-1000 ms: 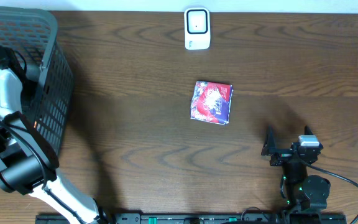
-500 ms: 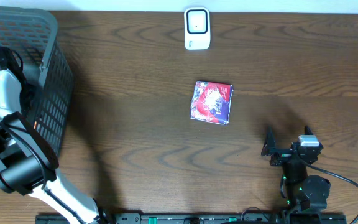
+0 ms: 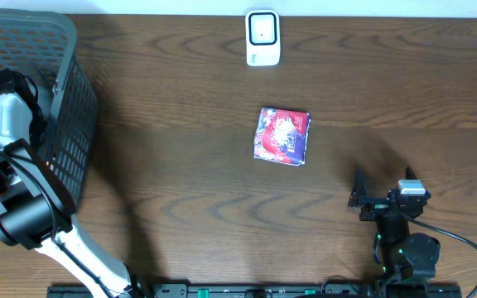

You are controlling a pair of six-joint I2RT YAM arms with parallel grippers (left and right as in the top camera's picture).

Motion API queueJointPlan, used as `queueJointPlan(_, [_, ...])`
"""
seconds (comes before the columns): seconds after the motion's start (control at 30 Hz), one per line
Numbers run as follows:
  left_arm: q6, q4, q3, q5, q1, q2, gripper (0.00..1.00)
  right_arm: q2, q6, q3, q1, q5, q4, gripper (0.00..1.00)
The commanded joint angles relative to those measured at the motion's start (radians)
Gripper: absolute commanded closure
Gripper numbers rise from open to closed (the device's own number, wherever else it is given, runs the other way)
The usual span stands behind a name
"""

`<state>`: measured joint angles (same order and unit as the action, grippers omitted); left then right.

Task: Scan the item barcode
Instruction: 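Grasp the orange Kleenex tissue pack in the basket with the left gripper, then lift the Kleenex pack and carry it toward the scanner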

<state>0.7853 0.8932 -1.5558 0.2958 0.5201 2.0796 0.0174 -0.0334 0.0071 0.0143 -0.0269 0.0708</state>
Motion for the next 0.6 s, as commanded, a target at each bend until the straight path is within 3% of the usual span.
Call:
queueJointPlan(0.0, [-0.026, 0.032, -0.007, -0.106, 0.003, -0.019, 0.93, -0.004, -0.007, -0.002, 0.005, -0.002, 0.004, 0.01])
queueJointPlan(0.33, [-0.04, -0.071, -0.031, -0.136, -0.018, -0.571, 0.93, -0.004, -0.007, -0.002, 0.005, -0.002, 0.004, 0.01])
queueJointPlan(0.47, [-0.099, -0.139, -0.031, -0.277, -0.096, -0.78, 0.93, -0.004, -0.007, -0.002, 0.005, -0.002, 0.004, 0.01])
queueJointPlan(0.57, [-0.162, -0.175, -0.031, -0.392, -0.234, -0.871, 0.93, -0.004, -0.007, -0.002, 0.005, -0.002, 0.004, 0.01])
